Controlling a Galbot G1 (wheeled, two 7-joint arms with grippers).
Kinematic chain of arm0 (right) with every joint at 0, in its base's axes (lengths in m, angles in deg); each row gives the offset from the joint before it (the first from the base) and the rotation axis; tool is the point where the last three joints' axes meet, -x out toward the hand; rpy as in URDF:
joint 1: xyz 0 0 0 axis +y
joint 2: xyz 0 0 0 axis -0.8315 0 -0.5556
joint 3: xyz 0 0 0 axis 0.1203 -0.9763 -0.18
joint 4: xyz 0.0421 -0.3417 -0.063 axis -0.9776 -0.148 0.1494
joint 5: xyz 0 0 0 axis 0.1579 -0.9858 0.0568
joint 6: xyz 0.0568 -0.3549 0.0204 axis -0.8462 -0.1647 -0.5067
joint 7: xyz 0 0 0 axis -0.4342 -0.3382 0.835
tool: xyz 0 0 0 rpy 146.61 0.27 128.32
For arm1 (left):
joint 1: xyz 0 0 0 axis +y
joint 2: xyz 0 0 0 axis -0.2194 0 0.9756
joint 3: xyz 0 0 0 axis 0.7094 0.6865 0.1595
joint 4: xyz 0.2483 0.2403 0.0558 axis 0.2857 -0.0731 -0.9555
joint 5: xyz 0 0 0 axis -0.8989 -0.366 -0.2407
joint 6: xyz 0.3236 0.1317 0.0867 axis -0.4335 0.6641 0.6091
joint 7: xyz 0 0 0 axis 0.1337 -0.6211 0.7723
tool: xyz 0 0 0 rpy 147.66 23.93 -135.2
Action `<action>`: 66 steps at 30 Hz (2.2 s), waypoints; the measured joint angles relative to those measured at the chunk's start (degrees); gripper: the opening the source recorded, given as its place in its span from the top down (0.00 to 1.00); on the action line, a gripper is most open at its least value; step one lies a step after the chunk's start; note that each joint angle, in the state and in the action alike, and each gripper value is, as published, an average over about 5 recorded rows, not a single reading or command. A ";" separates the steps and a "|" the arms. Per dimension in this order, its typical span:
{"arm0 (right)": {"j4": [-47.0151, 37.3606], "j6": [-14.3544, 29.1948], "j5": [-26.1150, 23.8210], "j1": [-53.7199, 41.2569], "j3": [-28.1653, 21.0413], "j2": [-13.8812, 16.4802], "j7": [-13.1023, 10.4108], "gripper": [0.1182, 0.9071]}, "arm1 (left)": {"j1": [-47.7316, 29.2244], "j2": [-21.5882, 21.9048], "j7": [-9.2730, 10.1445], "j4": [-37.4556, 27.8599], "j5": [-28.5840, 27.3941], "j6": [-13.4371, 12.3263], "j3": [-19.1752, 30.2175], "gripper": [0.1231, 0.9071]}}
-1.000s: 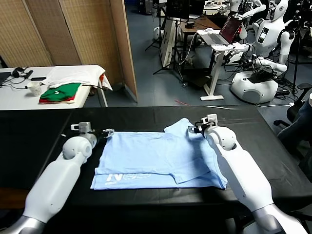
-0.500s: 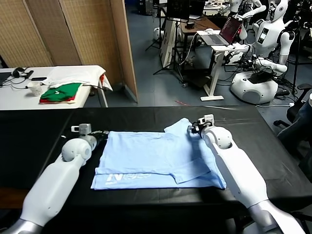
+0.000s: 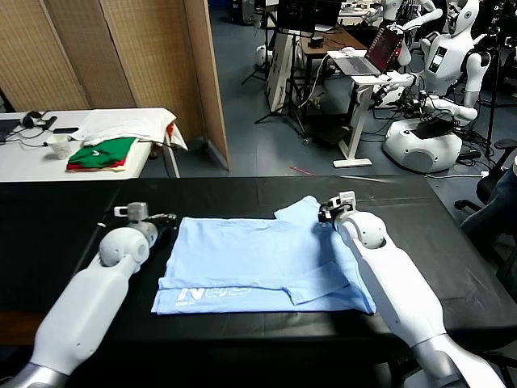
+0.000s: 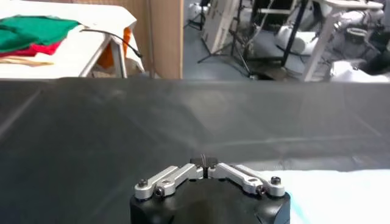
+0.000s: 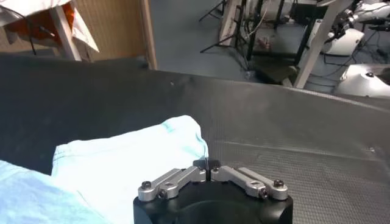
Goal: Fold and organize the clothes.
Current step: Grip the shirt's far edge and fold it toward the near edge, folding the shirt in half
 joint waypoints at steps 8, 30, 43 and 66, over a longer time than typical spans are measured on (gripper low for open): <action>-0.03 0.12 0.00 -0.09 0.01 -0.03 -0.01 0.97 | 1.10 -0.46 0.21 1.27 0.29 0.53 -0.20 0.10; 3.19 4.73 1.89 1.65 2.62 0.74 -0.04 0.97 | 2.18 0.41 -1.61 3.68 -1.86 -0.47 -0.24 0.97; 18.51 1.04 1.34 10.64 6.77 5.10 -1.06 0.97 | 6.76 4.37 -1.45 11.72 -1.73 -0.35 -2.45 0.97; 40.52 -1.46 -6.35 31.05 10.76 9.66 -2.59 0.97 | 27.96 11.38 -0.04 32.65 -4.89 3.52 -11.22 0.97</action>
